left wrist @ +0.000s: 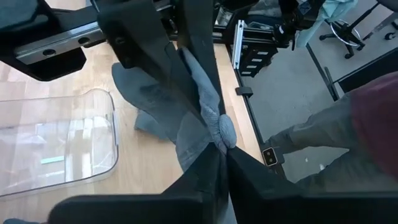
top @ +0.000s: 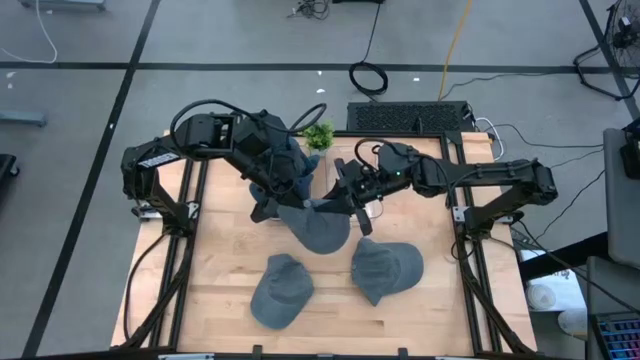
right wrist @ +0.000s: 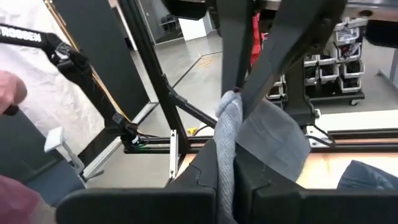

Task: Pick & Place hat
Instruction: Put the top gray cap into the right transparent bin

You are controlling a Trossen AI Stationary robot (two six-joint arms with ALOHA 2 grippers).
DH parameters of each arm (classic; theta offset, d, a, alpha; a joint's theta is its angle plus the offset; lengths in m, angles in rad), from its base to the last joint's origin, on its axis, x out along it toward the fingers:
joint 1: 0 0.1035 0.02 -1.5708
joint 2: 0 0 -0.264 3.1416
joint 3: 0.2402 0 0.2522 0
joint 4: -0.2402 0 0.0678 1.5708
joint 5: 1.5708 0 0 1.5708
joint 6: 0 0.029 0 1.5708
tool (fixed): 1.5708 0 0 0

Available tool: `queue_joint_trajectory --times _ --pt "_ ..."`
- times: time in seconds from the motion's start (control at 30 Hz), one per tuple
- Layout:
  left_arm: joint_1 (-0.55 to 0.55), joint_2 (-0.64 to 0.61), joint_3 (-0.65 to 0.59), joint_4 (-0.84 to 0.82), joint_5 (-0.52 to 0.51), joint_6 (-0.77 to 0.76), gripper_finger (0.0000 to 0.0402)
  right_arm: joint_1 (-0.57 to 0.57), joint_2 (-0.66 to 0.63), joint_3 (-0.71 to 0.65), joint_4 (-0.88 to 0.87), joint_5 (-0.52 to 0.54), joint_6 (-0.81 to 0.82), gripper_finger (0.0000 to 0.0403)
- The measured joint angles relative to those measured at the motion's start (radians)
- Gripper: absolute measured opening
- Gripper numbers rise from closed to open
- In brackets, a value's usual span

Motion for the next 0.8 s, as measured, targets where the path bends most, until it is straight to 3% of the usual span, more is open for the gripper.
queue_joint_trajectory --times 0.2,0.4,0.67,0.8 --pt "0.013 -0.028 0.0 0.003 -0.004 -0.05 0.0062 0.001 -0.062 0.0 -0.063 0.002 -0.013 0.0002" --pt "0.055 -0.113 0.0 0.055 -0.032 -0.09 0.0132 0.015 -0.169 0.0 -0.204 0.081 -0.08 0.0001" --pt "0.11 -0.225 0.0 0.085 -0.105 -0.104 0.0265 0.106 -0.298 0.0 -0.417 0.373 -0.205 0.0001" --pt "0.114 -0.268 0.0 0.085 -0.151 -0.078 0.0313 0.195 -0.323 0.0 -0.468 0.525 -0.268 0.0"
